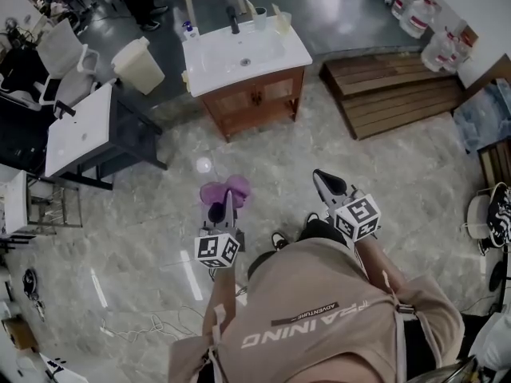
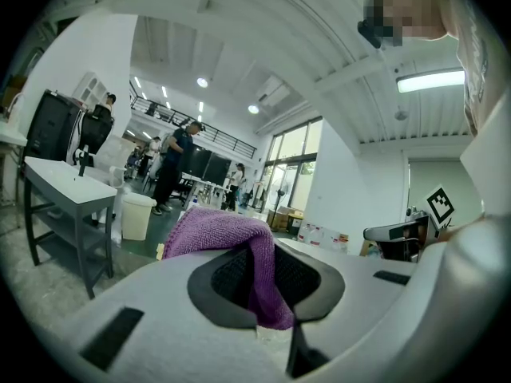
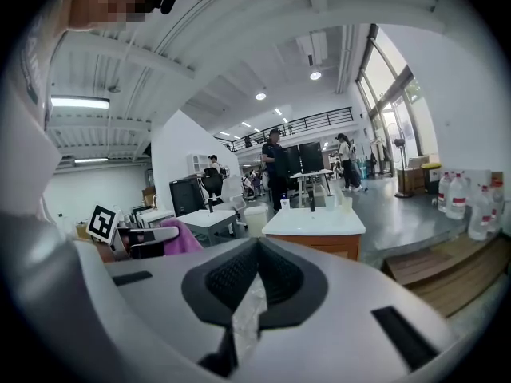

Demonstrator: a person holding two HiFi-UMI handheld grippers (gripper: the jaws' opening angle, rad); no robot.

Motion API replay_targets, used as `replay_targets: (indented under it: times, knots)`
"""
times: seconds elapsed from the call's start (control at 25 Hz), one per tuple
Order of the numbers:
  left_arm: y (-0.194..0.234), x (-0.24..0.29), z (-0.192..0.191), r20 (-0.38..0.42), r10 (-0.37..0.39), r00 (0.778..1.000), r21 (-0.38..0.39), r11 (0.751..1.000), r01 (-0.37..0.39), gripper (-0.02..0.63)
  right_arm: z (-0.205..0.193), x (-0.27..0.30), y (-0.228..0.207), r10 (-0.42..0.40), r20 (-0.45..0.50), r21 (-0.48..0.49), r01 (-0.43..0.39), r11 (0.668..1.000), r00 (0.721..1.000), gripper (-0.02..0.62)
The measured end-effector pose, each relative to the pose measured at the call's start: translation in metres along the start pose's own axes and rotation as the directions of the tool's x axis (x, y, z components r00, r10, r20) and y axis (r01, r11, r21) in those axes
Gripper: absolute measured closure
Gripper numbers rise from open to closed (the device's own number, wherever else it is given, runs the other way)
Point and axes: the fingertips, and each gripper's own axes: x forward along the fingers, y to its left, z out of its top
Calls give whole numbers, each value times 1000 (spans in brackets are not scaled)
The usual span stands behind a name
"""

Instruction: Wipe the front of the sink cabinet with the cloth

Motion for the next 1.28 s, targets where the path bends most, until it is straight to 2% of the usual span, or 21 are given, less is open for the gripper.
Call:
replay_targets:
  times: [0.24,0.4,0.6,0.88,1.12,1.28]
  knots:
    - [9,8,-12,-33,8,999,-21,1000,-8,568,2,13,-3,6,-2,-3,-6,1000,1000,584]
    - [6,29,-7,-39,17,999,-16,1000,-18,568,6,29,-19,27,-11,-11,-27,1000,1000,584]
    - [6,69,0,-57,49,997,0,999,-49,568,5,61,-54,62,-31,-17,-62,998,998,584]
    - [0,142,24,-52,82,995,-1,997,-82,568,30,111,-118,132,-16,-28,-133,991,991,584]
    - [6,182,41,-19,168,986,-105,980,-169,568,39,141,-160,192,-32,-63,-193,979,981,584]
    - [15,193,40,-31,224,974,-93,970,-226,568,39,162,-174,231,-35,-58,-233,971,972,584]
